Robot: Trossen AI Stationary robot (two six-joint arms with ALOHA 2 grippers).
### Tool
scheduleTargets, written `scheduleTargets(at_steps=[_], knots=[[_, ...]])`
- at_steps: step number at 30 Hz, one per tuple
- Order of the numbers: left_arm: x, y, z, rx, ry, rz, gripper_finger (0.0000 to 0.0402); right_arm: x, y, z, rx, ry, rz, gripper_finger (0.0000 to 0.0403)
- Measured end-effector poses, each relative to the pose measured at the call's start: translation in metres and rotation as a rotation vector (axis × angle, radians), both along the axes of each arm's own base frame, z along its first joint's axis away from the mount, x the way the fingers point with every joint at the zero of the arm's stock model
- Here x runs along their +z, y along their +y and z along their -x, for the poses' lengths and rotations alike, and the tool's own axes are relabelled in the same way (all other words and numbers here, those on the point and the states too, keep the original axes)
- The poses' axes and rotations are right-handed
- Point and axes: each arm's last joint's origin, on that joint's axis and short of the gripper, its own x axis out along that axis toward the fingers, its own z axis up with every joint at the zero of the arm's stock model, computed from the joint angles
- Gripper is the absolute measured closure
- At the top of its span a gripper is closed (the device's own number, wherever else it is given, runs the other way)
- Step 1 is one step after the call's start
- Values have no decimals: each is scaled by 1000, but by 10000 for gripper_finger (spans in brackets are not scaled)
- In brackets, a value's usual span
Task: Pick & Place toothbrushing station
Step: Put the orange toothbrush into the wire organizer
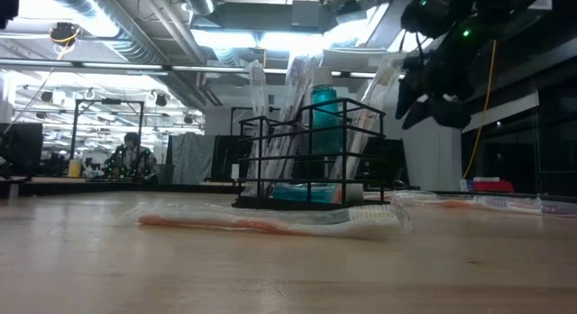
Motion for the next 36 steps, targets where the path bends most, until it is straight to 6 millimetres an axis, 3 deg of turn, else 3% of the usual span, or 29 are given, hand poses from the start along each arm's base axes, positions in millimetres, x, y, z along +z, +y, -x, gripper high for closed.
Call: scheduleTargets(at_steps=[5, 8, 12, 21, 27, 36], knots=[[7, 5, 4, 15, -36, 9, 288, -16, -8, -9, 68, 86, -88, 261], [13, 8, 7, 33, -76, 22, 288, -30, -5, -3, 178, 246, -200, 261], [18, 11, 11, 64, -88, -6, 288, -37, -2, 4, 168, 346, -263, 261], [24, 20, 15, 121, -105, -19, 288, -54, -14, 8, 60, 250, -276, 261], [26, 21, 16, 123, -118, -2, 288, -65, -26, -2, 61, 203, -285, 261], [26, 22, 16, 138, -112, 20, 288, -80, -19, -4, 122, 274, -389, 261]])
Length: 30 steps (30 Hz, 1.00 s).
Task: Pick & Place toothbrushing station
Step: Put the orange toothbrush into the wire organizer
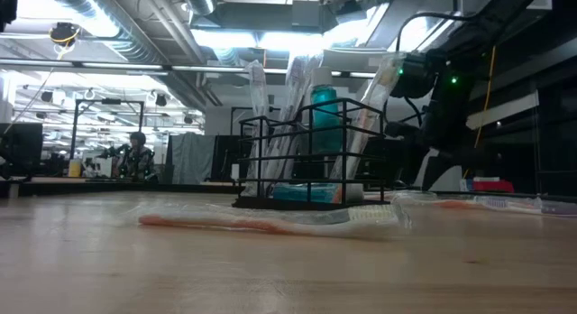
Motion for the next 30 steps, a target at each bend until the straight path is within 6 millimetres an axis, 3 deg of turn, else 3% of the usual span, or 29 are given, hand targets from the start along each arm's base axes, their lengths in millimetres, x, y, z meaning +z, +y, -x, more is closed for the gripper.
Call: scheduleTargets(at_steps=[7, 16, 27, 30], knots=[[-1, -1, -1, -2, -1, 5, 288, -4, 2, 12, 7, 118, -36, 261], [-1, -1, -1, -4, -2, 8, 288, -18, 2, 15, -21, 56, 27, 261], [-1, -1, -1, -12, -14, 30, 288, -19, -1, 18, -57, 87, 80, 262], [-1, -1, -1, -15, -20, 41, 288, -19, -3, 20, -64, 92, 85, 277]])
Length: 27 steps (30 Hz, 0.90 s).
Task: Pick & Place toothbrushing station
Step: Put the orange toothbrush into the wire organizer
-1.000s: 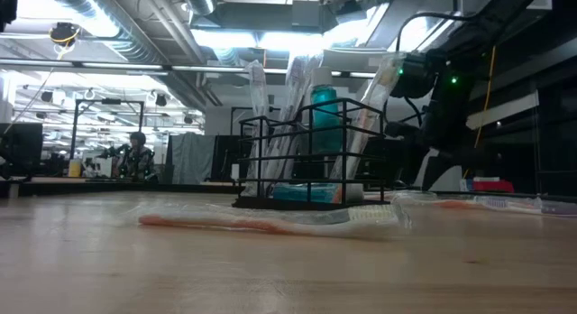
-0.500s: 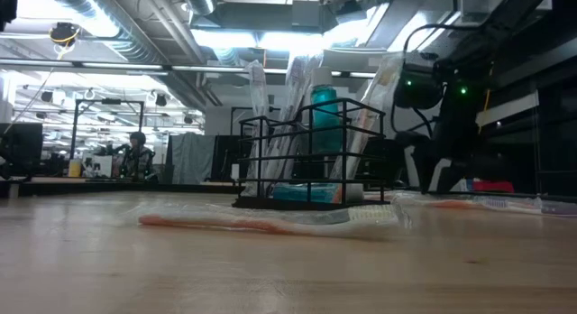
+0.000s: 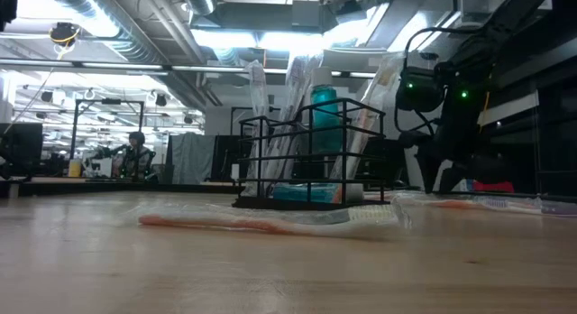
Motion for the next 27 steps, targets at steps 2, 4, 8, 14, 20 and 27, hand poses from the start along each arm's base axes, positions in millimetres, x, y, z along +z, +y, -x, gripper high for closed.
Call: scheduleTargets(at_steps=[2, 4, 8, 14, 20, 27], knots=[[0, 0, 0, -1, 0, 0, 288, 0, -1, 0, 5, 11, 11, 304], [0, -1, -1, -1, 1, -1, 288, 0, -1, 1, 16, 22, 21, 341], [0, -1, -1, -3, -2, 6, 288, 1, -1, 0, 39, 41, 44, 394], [0, -1, -1, -5, -4, 4, 288, 4, 8, -8, 84, 17, 95, 400], [0, -1, -1, -27, -21, -13, 288, 20, 30, -28, 171, -92, 267, 401], [1, -3, -1, -52, -36, -34, 288, 53, 63, -42, 276, -126, 454, 402]])
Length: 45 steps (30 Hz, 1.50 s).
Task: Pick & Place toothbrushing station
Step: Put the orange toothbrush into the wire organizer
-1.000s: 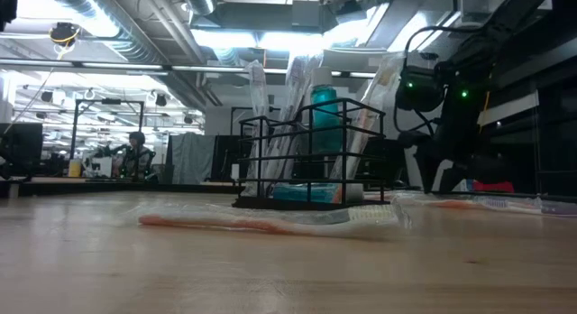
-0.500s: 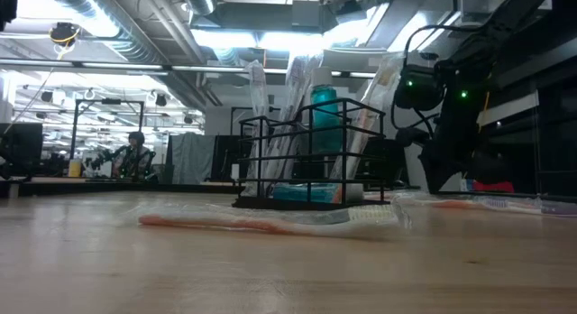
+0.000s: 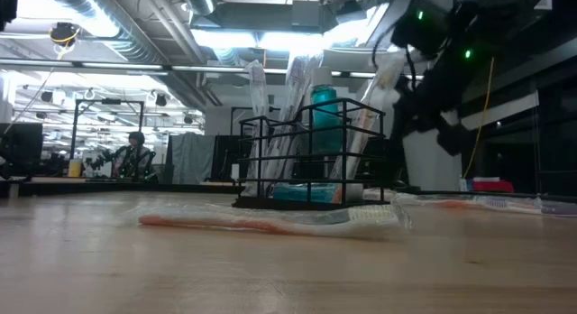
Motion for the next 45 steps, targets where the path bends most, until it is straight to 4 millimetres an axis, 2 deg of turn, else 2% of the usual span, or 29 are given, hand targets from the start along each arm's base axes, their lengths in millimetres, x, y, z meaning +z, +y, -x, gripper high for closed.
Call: scheduleTargets(at_steps=[5, 10, 16, 22, 26, 32, 39, 45], knots=[[0, 0, 0, -8, -4, -8, 288, 6, 9, -1, -18, -45, -2, 402], [0, -1, 0, -17, -11, -15, 288, -2, -4, 0, -75, -53, -89, 388], [0, -2, -2, -34, -22, -12, 288, -8, -28, 4, -65, 5, -146, 322], [-3, -6, -5, -34, -11, -16, 288, -24, -55, 12, 54, -6, -234, 234], [-3, -6, -6, -26, -9, -6, 288, -27, -63, 15, 52, 0, -238, 203], [-1, -5, -5, -12, -8, 11, 288, -33, -68, 19, 67, 44, -285, 215], [15, -6, -5, 14, -2, -31, 288, -39, -63, 26, 30, 84, -385, 241], [22, -10, -9, 22, 6, -60, 288, -38, -64, 26, 12, 77, -367, 244]])
